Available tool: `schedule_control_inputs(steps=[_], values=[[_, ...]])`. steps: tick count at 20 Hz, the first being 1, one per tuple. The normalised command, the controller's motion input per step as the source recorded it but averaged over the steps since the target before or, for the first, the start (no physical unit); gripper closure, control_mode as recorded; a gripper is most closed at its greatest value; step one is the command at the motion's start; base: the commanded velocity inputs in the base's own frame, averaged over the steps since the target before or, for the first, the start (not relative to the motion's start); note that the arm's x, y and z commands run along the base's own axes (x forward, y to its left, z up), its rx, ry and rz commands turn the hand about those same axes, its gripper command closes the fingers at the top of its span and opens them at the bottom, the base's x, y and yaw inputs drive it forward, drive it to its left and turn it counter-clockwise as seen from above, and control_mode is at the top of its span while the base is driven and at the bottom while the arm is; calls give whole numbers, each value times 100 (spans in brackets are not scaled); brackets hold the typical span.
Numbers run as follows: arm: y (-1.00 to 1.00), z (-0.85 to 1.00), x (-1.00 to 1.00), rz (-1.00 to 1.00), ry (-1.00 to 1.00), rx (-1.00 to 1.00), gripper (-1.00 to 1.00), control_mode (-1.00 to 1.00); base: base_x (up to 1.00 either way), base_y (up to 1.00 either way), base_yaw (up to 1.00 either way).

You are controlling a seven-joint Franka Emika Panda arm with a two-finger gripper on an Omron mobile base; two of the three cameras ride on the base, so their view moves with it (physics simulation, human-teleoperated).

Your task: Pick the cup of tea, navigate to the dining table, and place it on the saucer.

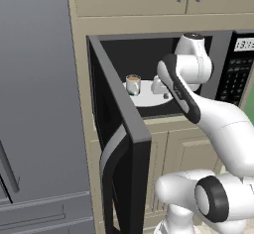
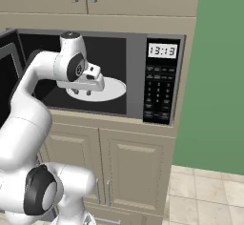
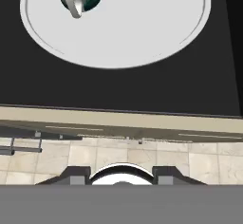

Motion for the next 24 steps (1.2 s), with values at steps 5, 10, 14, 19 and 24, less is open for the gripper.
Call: schedule_control_inputs(steps=[5,10,14,19,24], values=[[6,0,-4,0,0,0,-100,-100,0,0,0],[54,0,-22,-3,-16,0,-100,-100,0,0,0],[61,0,6,-3,-20,0,-100,-100,0,0,0],[53,0,36,-4,-20,0,-100,-100,0,0,0],[41,0,47,-5,-13,0,-100,-100,0,0,0]])
